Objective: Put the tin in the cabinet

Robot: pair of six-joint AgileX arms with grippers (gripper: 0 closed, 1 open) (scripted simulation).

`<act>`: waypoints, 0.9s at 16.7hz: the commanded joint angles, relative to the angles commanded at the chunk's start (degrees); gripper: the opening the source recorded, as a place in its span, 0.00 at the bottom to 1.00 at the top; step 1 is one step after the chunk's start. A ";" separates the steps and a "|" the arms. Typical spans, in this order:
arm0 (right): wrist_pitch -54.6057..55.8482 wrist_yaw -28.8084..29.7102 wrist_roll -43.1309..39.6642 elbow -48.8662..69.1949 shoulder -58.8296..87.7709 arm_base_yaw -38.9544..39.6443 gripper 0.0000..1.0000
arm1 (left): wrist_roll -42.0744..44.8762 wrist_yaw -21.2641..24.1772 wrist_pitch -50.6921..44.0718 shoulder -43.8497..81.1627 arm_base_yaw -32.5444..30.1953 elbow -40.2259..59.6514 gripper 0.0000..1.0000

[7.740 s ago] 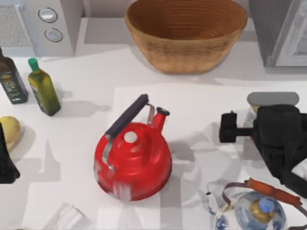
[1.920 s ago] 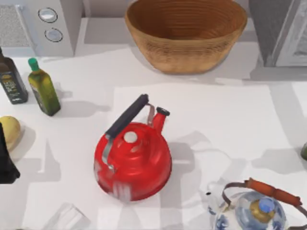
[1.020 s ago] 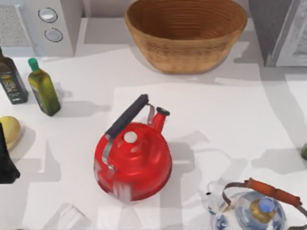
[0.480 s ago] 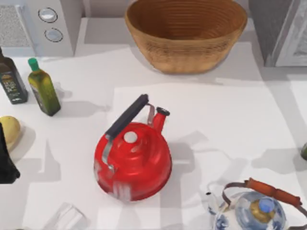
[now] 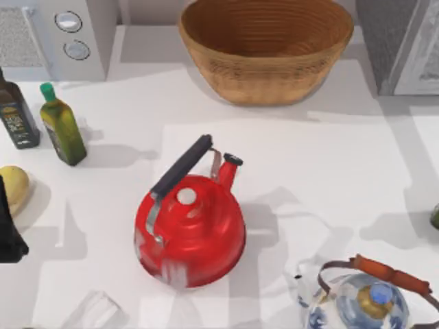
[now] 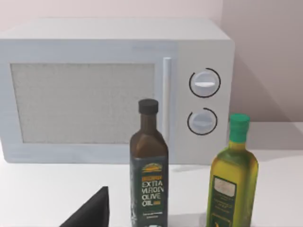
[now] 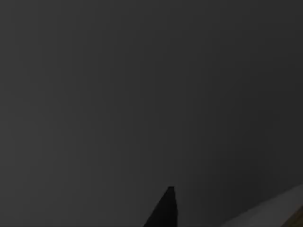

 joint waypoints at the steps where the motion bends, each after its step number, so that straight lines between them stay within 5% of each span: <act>1: -0.44 -0.20 -0.02 1.01 0.95 -0.18 0.00 | 0.00 0.00 0.00 0.00 0.00 0.00 1.00; 6: -0.62 -0.30 -0.04 1.39 1.32 -0.26 0.00 | 0.00 0.00 0.00 0.00 0.00 0.00 1.00; 15: -0.62 -0.30 -0.04 1.39 1.32 -0.26 0.68 | 0.00 0.00 0.00 0.00 0.00 0.00 1.00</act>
